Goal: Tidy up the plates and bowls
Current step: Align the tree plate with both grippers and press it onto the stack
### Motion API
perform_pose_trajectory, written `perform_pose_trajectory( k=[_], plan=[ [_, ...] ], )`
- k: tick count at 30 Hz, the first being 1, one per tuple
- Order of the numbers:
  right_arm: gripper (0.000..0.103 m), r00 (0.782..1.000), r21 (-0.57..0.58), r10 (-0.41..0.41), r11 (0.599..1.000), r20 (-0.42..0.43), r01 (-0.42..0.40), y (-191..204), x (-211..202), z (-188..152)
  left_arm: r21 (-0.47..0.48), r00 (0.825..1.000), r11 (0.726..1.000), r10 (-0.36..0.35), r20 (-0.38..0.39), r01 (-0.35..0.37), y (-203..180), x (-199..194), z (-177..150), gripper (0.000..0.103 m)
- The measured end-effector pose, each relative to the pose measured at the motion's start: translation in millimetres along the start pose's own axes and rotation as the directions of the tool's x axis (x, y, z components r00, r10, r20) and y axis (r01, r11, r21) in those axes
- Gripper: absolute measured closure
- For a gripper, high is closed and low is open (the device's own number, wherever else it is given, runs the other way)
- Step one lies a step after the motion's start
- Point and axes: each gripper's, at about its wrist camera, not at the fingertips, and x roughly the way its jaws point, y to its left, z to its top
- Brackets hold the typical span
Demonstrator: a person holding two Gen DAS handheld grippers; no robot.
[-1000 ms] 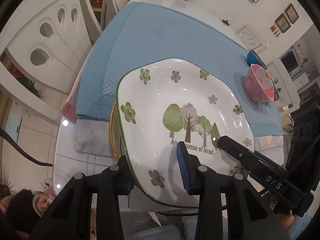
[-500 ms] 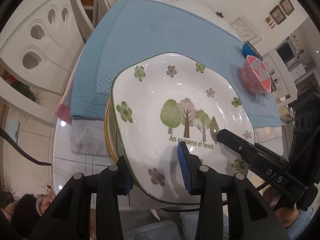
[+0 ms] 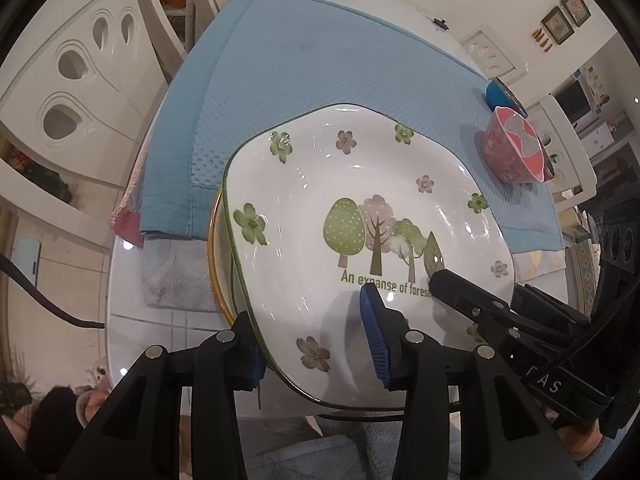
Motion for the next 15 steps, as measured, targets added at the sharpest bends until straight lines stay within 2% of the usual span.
perform_pose_trajectory(
  k=[4, 15],
  plan=[
    [0.061, 0.999, -0.03, -0.027, 0.999, -0.026, 0.026, 6.4, -0.9, -0.4, 0.009, 1.0, 1.0, 0.013, 0.0, -0.013, -2.4, -0.1, -0.6, 0.064],
    [0.059, 0.999, -0.021, -0.007, 1.0, -0.039, 0.006, 3.0, -4.6, -4.0, 0.018, 1.0, 1.0, 0.018, -0.015, -0.018, -5.8, 3.1, -0.4, 0.063]
  ],
)
